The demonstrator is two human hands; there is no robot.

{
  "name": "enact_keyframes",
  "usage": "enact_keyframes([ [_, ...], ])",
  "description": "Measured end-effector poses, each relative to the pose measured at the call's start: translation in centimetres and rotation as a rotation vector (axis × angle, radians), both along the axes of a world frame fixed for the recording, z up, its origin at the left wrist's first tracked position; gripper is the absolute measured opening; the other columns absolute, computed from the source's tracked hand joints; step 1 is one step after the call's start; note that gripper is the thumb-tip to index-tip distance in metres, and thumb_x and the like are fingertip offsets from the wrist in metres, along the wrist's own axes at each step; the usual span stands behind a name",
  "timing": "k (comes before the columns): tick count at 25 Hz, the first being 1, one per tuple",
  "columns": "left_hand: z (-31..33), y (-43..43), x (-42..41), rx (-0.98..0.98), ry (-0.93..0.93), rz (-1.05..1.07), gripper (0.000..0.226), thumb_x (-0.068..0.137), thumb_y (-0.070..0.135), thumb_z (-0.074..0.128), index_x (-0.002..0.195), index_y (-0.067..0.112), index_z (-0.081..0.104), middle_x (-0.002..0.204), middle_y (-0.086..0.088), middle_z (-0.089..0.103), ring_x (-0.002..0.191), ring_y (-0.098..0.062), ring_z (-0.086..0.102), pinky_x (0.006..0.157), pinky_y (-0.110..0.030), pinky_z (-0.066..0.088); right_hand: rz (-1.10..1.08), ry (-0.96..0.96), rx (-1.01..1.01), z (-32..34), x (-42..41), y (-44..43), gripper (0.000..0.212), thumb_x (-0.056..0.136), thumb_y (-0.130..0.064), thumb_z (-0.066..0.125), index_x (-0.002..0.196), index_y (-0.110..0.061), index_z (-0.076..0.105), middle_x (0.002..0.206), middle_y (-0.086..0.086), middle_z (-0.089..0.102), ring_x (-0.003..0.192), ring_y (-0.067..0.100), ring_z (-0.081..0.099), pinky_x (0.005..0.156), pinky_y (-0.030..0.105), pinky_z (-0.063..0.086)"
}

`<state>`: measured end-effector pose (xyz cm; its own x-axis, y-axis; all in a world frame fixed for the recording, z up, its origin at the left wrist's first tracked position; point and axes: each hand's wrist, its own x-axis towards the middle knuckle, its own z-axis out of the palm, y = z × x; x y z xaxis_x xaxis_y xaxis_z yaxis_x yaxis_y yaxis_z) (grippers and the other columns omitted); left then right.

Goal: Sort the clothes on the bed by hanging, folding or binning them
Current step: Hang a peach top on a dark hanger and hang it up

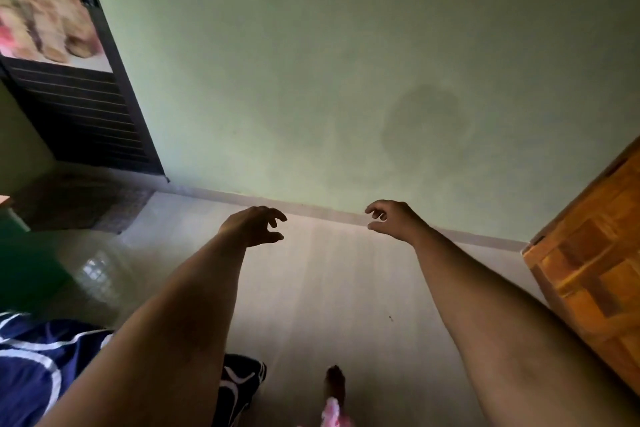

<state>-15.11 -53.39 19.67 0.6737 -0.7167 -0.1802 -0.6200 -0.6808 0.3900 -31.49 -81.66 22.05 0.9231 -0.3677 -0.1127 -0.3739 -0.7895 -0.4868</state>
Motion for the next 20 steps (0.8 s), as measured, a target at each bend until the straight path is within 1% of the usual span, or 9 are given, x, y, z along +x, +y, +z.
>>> enact_keyframes([
  [2,-0.4,-2.3,4.1,0.002,-0.010,0.026,0.043,0.086,0.040,0.067,0.127,0.037,0.055,0.115,0.012,0.061,0.096,-0.010,0.057,0.092,-0.029,0.046,0.057,0.028,0.010,-0.7,4.8,-2.2,0.038,0.079,-0.021,0.074,0.116,-0.022,0.062,0.100,-0.004,0.058,0.094,0.018,0.055,0.089,0.033,0.047],
  [6,-0.3,-6.8,11.8,-0.002,-0.017,0.082,0.044,0.086,0.041,0.065,0.128,0.039,0.052,0.116,0.014,0.060,0.101,-0.010,0.057,0.091,-0.030,0.046,0.179,0.139,0.010,-1.0,14.6,-6.3,0.055,0.078,-0.027,0.075,0.129,-0.025,0.054,0.116,-0.003,0.054,0.104,0.016,0.052,0.093,0.031,0.044],
  [8,-0.3,-8.8,16.1,0.002,-0.007,0.116,0.044,0.086,0.040,0.065,0.128,0.038,0.052,0.116,0.012,0.060,0.095,-0.009,0.055,0.090,-0.029,0.046,0.220,0.164,0.009,-0.6,19.7,-8.3,0.058,0.078,-0.028,0.075,0.131,-0.025,0.052,0.121,-0.001,0.054,0.109,0.018,0.052,0.094,0.031,0.043],
  [11,-0.3,-10.7,22.0,-0.018,-0.006,0.155,0.045,0.086,0.039,0.067,0.128,0.036,0.053,0.115,0.011,0.060,0.088,-0.007,0.055,0.090,-0.029,0.047,0.220,0.123,0.073,-0.2,26.7,-9.8,0.057,0.078,-0.027,0.075,0.130,-0.024,0.052,0.119,-0.001,0.054,0.109,0.019,0.053,0.090,0.030,0.042],
  [13,-0.6,-10.6,24.7,-0.026,-0.008,0.179,0.045,0.085,0.039,0.068,0.128,0.036,0.054,0.114,0.010,0.062,0.086,-0.007,0.056,0.090,-0.029,0.047,0.241,0.106,0.102,-0.7,30.8,-9.8,0.056,0.077,-0.027,0.076,0.128,-0.024,0.053,0.118,-0.001,0.055,0.105,0.017,0.052,0.088,0.029,0.042],
  [16,-1.2,-8.6,28.6,-0.042,-0.020,0.265,0.046,0.086,0.037,0.068,0.129,0.032,0.054,0.115,0.009,0.063,0.086,-0.009,0.056,0.090,-0.030,0.048,0.323,0.131,0.086,-1.8,37.1,-8.1,0.054,0.077,-0.027,0.075,0.128,-0.025,0.054,0.118,-0.001,0.056,0.105,0.016,0.053,0.090,0.030,0.045],
  [20,-2.7,-3.1,35.2,-0.029,-0.046,0.366,0.047,0.086,0.039,0.067,0.131,0.030,0.054,0.116,0.008,0.064,0.094,-0.012,0.062,0.089,-0.028,0.049,0.465,0.153,0.026,-2.6,47.3,-3.6,0.046,0.078,-0.026,0.073,0.122,-0.024,0.058,0.111,-0.005,0.056,0.107,0.017,0.055,0.090,0.030,0.045],
])
